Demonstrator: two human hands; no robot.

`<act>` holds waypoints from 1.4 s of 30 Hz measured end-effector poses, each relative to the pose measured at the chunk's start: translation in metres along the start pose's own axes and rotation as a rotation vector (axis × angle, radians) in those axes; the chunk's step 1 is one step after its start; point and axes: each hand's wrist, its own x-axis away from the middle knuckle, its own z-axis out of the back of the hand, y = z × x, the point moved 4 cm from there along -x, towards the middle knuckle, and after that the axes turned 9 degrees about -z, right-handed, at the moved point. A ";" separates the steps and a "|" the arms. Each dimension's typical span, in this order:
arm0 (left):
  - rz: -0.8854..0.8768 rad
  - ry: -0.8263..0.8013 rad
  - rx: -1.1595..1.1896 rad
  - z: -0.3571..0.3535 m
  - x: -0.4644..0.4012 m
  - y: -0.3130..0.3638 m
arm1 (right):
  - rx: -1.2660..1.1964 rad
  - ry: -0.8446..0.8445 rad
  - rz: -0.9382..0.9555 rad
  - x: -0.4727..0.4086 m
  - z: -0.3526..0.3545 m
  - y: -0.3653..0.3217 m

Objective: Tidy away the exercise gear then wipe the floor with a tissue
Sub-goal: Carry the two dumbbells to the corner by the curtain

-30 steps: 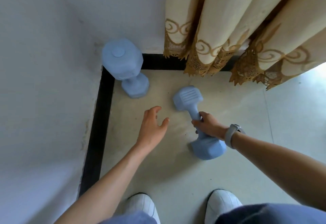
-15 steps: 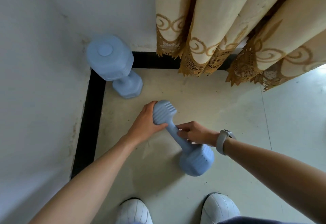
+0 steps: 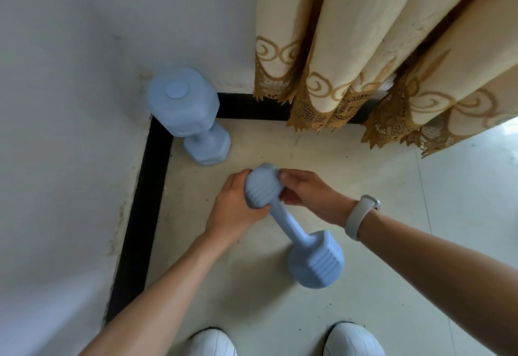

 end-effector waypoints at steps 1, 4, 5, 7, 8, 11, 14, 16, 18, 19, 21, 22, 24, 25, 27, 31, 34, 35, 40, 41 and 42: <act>-0.062 0.023 -0.029 0.005 -0.003 0.006 | -0.021 -0.007 0.020 0.006 0.001 -0.006; -0.264 0.063 -0.147 0.023 -0.012 0.032 | -0.152 -0.046 0.075 0.024 0.004 -0.024; -0.346 0.089 -0.207 0.031 -0.013 0.043 | -0.205 -0.049 0.094 0.028 0.006 -0.030; -0.473 0.134 -0.282 0.043 -0.014 0.060 | -0.294 -0.038 0.110 0.037 0.011 -0.036; -0.519 0.145 -0.291 0.046 -0.013 0.067 | -0.317 -0.033 0.128 0.042 0.013 -0.040; -0.647 0.116 -0.258 0.050 -0.008 0.079 | -0.330 -0.015 0.192 0.056 0.018 -0.044; -0.568 0.039 -0.016 0.058 -0.007 0.080 | -0.277 0.052 0.190 0.068 0.023 -0.042; -0.426 -0.006 0.164 0.064 -0.006 0.079 | -0.210 0.075 0.157 0.073 0.025 -0.039; -0.272 -0.109 0.253 0.063 -0.004 0.077 | -0.165 0.076 0.122 0.078 0.025 -0.038; -0.183 -0.163 0.290 0.060 -0.003 0.074 | -0.160 0.071 0.110 0.079 0.025 -0.036; -0.042 -0.245 0.355 0.055 0.000 0.069 | -0.162 0.057 0.103 0.081 0.023 -0.032; -0.025 -0.258 0.360 0.053 0.003 0.068 | -0.156 0.053 0.109 0.083 0.022 -0.029; -0.069 -0.226 0.327 0.051 0.005 0.067 | -0.145 0.053 0.132 0.082 0.020 -0.028; -0.087 -0.195 0.311 0.052 0.005 0.067 | -0.140 0.050 0.145 0.080 0.020 -0.029; -0.110 -0.146 0.290 0.053 0.000 0.068 | -0.113 0.030 0.169 0.076 0.021 -0.035; -0.190 -0.091 0.240 0.057 -0.029 0.070 | -0.055 0.046 0.268 0.064 0.024 -0.061; -0.188 -0.073 0.211 0.064 -0.050 0.070 | 0.025 0.101 0.403 0.056 0.022 -0.080; -0.180 -0.079 0.212 0.066 -0.056 0.067 | 0.058 0.108 0.443 0.055 0.021 -0.084; -0.150 -0.169 0.189 0.063 -0.063 0.059 | 0.217 0.157 0.509 0.058 0.025 -0.087; -0.144 -0.165 0.194 0.061 -0.063 0.060 | 0.247 0.202 0.515 0.059 0.027 -0.087; -0.142 -0.154 0.201 0.060 -0.064 0.062 | 0.276 0.251 0.526 0.059 0.029 -0.088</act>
